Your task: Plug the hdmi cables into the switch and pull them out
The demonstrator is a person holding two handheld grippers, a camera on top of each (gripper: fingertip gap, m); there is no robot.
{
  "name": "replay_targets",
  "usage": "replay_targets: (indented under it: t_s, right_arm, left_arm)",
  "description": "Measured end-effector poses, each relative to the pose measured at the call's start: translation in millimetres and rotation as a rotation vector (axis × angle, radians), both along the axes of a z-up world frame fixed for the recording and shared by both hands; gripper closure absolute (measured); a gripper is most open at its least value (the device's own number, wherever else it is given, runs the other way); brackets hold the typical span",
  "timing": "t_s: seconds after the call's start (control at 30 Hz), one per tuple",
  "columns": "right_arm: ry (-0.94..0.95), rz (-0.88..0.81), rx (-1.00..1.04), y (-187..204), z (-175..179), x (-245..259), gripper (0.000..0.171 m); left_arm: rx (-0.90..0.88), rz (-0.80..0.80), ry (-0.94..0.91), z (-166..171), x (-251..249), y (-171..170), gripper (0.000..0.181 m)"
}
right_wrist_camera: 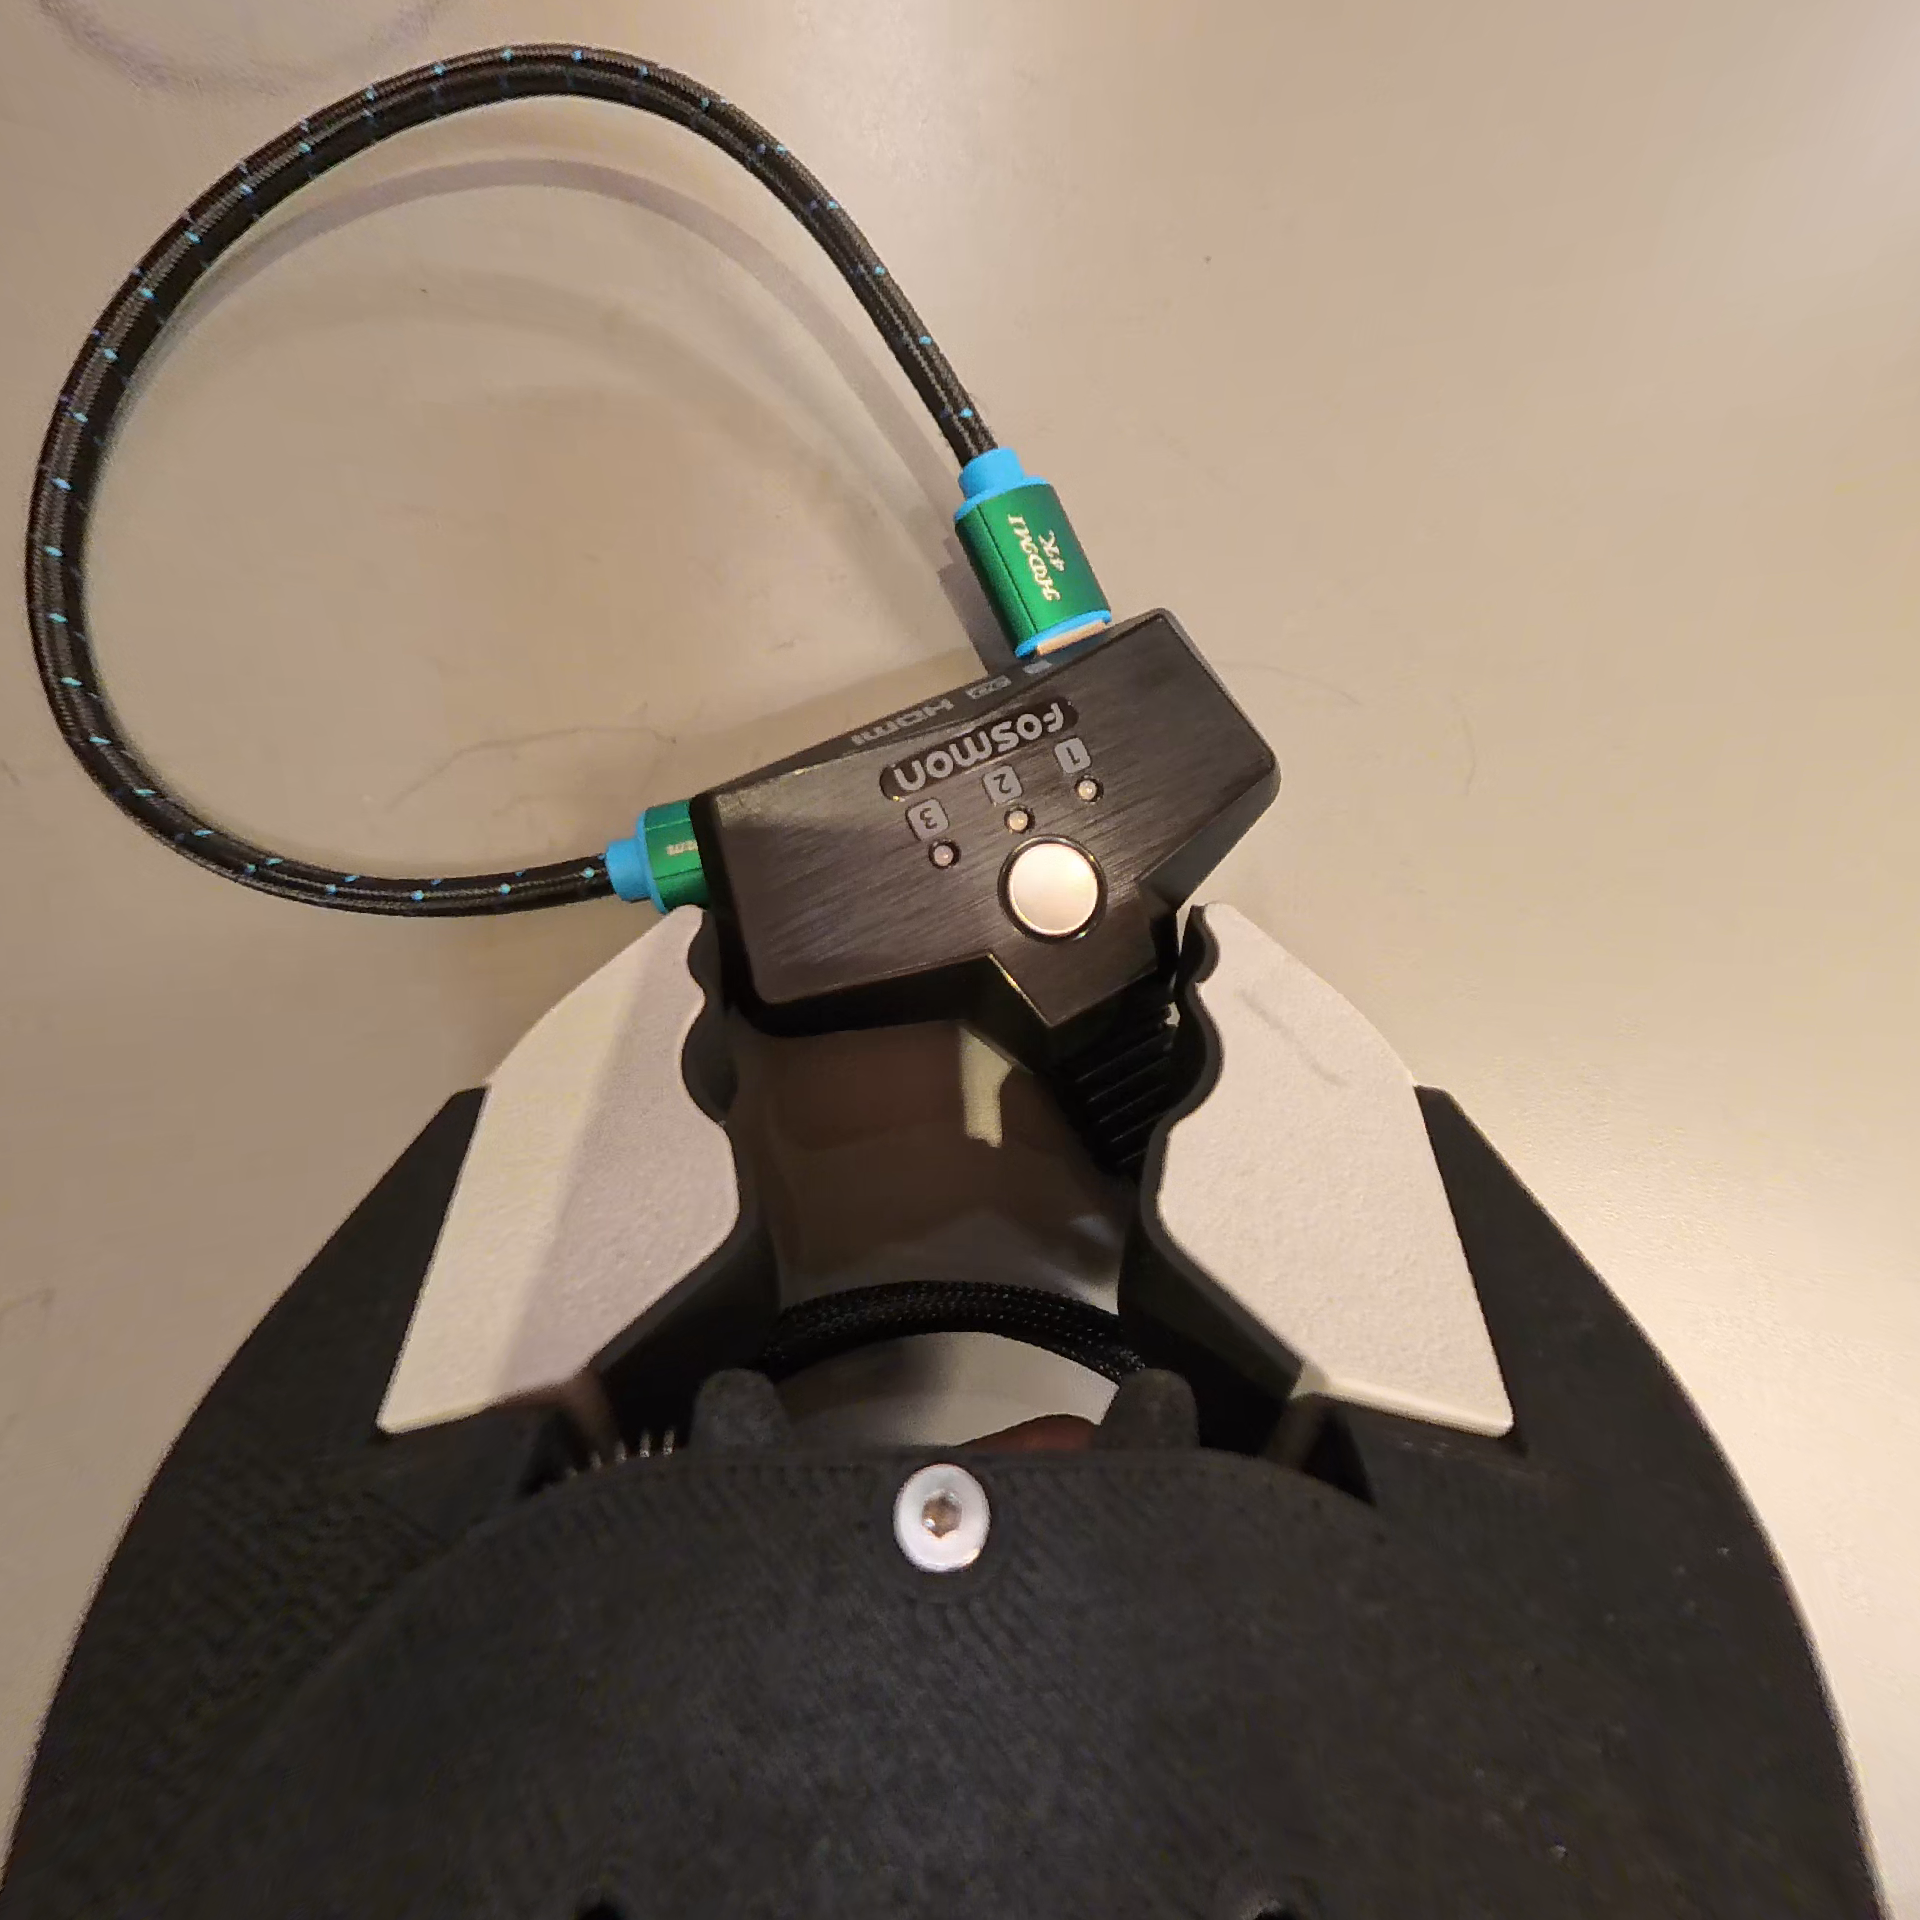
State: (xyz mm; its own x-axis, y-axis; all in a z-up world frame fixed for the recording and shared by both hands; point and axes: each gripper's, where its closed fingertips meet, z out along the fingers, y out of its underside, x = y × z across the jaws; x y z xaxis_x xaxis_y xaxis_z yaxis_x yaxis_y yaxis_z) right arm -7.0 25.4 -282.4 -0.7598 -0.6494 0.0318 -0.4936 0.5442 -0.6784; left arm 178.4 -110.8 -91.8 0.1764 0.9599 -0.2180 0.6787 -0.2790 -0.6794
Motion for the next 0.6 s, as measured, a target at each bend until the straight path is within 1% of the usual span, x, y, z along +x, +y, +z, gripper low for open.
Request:
replay_targets:
  t_s: [0.07,0.13,0.2,0.27,0.37,0.6]
  right_arm:
    - [0.003,0.001,-0.001,0,0,0,0.088]
    - [0.005,0.002,-0.003,0,0,0,0.088]
    - [0.007,0.004,-0.003,1,0,-1,0.088]
    - [0.007,0.008,-0.003,1,0,-2,0.088]
    - [0.018,0.012,-0.006,1,-1,-4,0.088]
    - [0.027,0.009,-0.007,1,-2,-7,0.088]
  left_arm:
    - [0.142,-0.176,-0.044,-39,-46,46,0.174]
    - [0.240,-0.294,-0.132,-88,-81,85,0.175]
    - [0.236,-0.354,-0.240,-135,-100,108,0.175]
    - [0.214,-0.380,-0.305,-165,-108,119,0.174]
    - [0.221,-0.362,-0.317,-178,-116,119,0.175]
    - [0.224,-0.353,-0.292,-180,-115,115,0.175]
